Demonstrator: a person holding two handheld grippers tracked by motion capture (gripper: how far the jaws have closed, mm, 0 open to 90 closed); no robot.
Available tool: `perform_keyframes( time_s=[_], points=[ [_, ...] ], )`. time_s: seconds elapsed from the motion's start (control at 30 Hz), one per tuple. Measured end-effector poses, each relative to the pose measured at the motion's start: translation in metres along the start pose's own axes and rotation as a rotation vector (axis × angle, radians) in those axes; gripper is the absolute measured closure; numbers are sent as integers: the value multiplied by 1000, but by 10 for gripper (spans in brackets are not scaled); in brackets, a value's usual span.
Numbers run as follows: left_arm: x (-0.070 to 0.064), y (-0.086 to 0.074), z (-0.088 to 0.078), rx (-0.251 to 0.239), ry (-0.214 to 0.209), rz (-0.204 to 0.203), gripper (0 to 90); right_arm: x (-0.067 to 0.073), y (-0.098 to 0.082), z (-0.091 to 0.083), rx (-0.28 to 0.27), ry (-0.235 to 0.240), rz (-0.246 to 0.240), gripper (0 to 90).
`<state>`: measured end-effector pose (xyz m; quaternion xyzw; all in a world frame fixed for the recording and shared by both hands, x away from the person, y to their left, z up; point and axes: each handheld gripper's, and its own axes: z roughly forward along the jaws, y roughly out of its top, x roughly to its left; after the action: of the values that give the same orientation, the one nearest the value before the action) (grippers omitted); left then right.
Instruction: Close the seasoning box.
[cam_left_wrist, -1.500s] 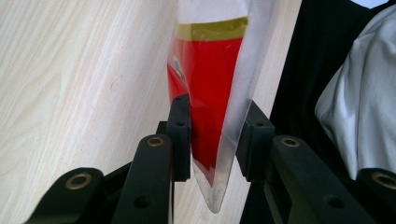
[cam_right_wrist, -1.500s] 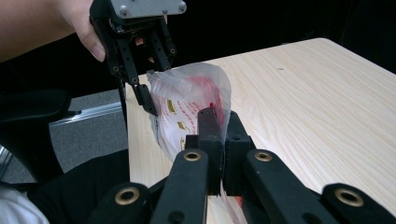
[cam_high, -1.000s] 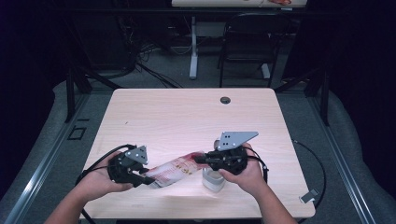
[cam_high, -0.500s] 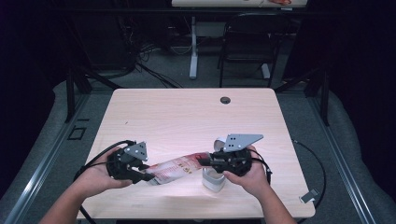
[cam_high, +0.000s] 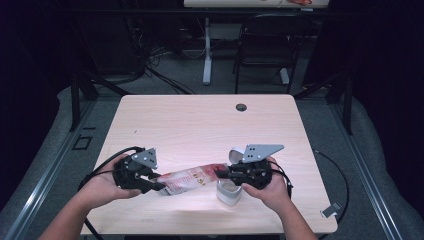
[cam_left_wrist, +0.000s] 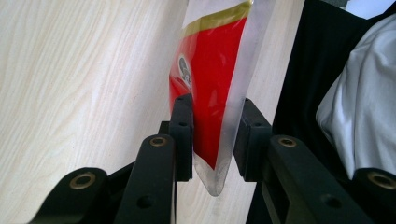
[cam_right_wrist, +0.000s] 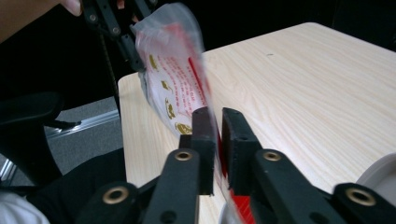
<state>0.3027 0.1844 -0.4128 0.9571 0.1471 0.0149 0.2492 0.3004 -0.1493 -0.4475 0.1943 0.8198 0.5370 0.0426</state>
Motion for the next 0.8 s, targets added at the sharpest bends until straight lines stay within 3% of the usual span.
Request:
perform_keyframes(
  time_s=[0.37, 0.8],
  points=[
    [1, 4, -7, -5, 7, 12, 731, -3, -4, 0, -20, 33, 53, 895],
    [0, 10, -19, -15, 16, 21, 736, -3, -8, -1, -27, 45, 78, 897]
  ],
)
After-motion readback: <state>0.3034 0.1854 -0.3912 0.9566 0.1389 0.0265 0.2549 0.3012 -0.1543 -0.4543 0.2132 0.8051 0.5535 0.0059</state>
